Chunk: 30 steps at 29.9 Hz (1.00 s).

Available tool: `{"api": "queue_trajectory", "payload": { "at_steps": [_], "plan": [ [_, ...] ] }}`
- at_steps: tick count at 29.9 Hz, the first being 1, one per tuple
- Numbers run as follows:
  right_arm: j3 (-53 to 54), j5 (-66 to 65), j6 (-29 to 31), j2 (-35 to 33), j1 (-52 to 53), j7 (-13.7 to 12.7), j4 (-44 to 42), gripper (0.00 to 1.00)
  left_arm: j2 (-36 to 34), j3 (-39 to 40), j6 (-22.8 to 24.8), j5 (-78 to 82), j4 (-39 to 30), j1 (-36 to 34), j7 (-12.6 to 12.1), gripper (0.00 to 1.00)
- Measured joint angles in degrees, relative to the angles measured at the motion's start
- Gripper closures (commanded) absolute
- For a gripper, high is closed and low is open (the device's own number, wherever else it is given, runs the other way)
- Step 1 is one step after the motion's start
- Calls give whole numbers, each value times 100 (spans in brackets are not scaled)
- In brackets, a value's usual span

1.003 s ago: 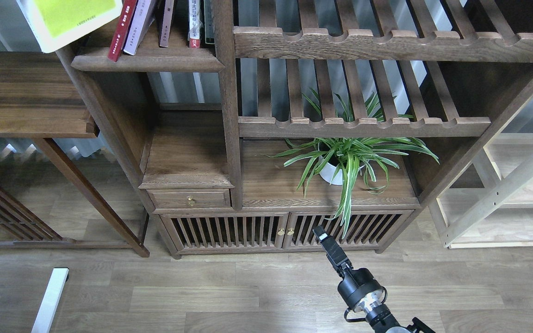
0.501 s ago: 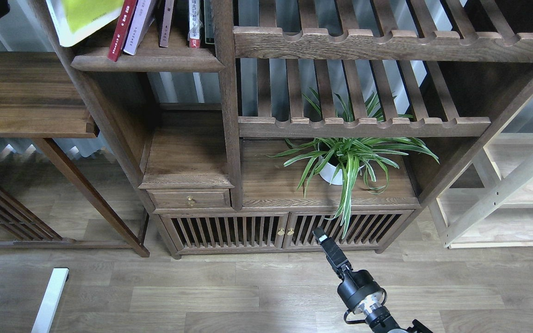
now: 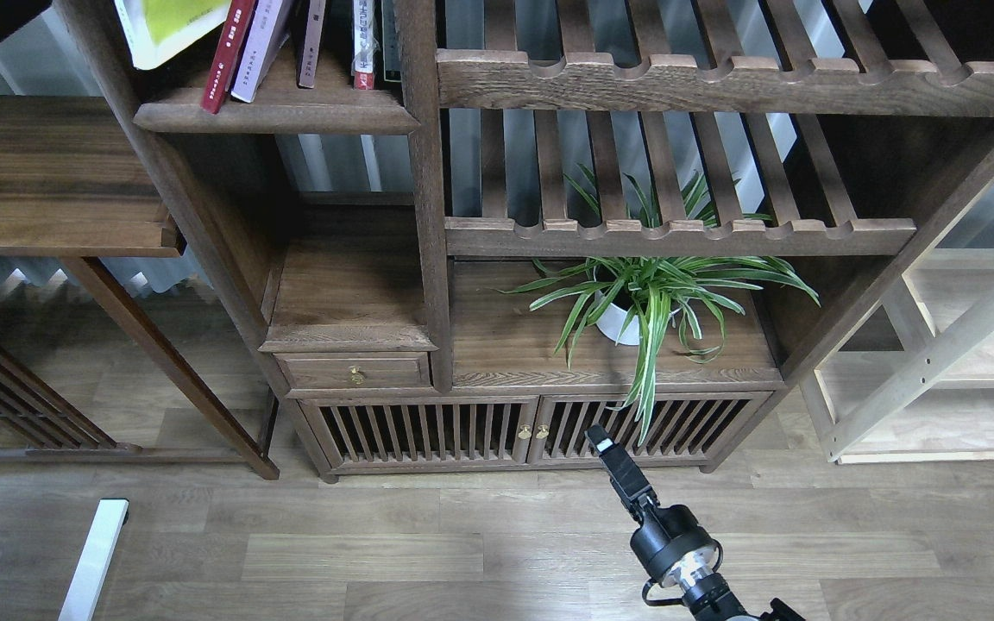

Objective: Organize books on shelf
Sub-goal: 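Press the yellow-green book upright into the top-shelf row with left gripper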

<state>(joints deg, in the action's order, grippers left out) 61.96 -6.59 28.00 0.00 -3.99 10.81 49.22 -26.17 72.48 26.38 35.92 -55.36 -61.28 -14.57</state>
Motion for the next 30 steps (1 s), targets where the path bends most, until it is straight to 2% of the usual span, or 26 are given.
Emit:
{"api": "queue_trajectory", "payload": {
  "at_steps": [6, 18, 30],
  "plan": [
    [25, 2, 0, 0, -63, 0, 0, 1, 63, -471, -110, -4, 382, -338, 398, 100],
    [36, 26, 0, 0, -138, 9, 0, 1, 148, -882, -212, -7, 673, -365, 895, 100],
    [52, 27, 0, 0, -266, 15, 0, 1, 380, -1066, -395, -7, 789, -342, 1153, 100]
  ]
}}
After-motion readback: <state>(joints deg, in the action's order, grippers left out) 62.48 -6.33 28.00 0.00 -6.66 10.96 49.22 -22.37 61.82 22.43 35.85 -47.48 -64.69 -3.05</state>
